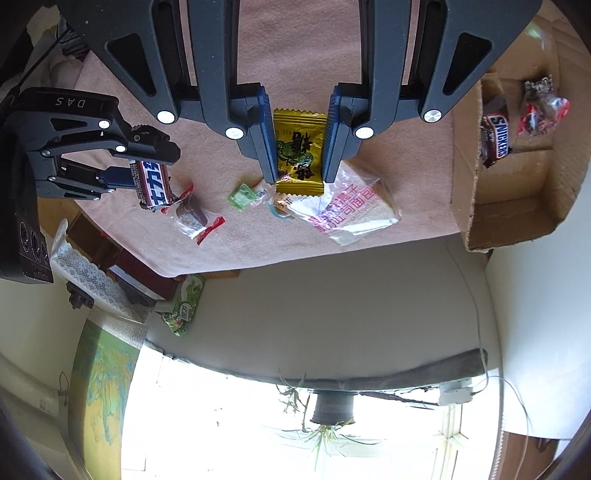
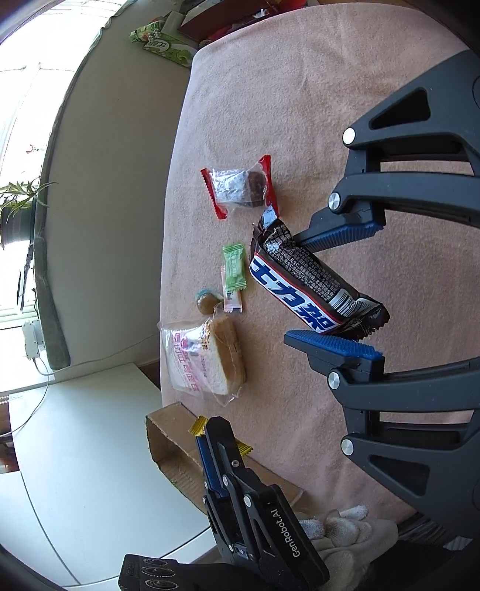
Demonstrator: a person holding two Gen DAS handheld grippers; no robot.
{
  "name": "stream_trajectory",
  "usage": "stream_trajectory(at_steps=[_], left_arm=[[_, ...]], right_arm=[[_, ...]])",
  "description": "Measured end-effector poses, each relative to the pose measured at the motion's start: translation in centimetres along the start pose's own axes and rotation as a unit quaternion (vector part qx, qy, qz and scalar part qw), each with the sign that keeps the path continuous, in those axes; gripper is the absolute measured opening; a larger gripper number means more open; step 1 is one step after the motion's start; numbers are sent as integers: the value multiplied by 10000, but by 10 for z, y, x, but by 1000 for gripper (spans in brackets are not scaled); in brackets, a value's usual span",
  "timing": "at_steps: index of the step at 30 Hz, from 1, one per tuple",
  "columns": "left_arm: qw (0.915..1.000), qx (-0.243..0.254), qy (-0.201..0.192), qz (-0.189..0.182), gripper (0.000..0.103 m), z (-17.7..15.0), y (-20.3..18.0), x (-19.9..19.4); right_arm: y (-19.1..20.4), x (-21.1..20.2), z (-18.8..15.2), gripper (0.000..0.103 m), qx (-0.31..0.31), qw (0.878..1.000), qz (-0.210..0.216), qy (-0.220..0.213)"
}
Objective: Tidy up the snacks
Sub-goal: 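Carry the Snickers bar and yellow candy over the cardboard box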
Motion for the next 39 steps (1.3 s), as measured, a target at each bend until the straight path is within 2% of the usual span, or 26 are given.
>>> stream_trajectory(at_steps=[12, 22, 39], left_arm=[[9981, -387, -361, 330, 22, 7, 46, -28], [9943, -520, -629, 689, 22, 6, 83, -53], [9855, -1015, -725, 1153, 22, -11, 154, -76]], right_arm=[[70, 5, 34, 45, -433, 9977, 475, -211], [118, 12, 54, 45, -726, 9935, 820, -306], [211, 39, 80, 45, -1335, 9816, 1332, -306]])
Point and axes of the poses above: each gripper's, at about its wrist camera, not at the fingertips, and x roughly the way its jaws point, y to its left, z to its top, the point moved 10 cm from there along x, roughly the way its jaws point, and after that the axes turned 2 degrees about -x, right-handed, at the moved point
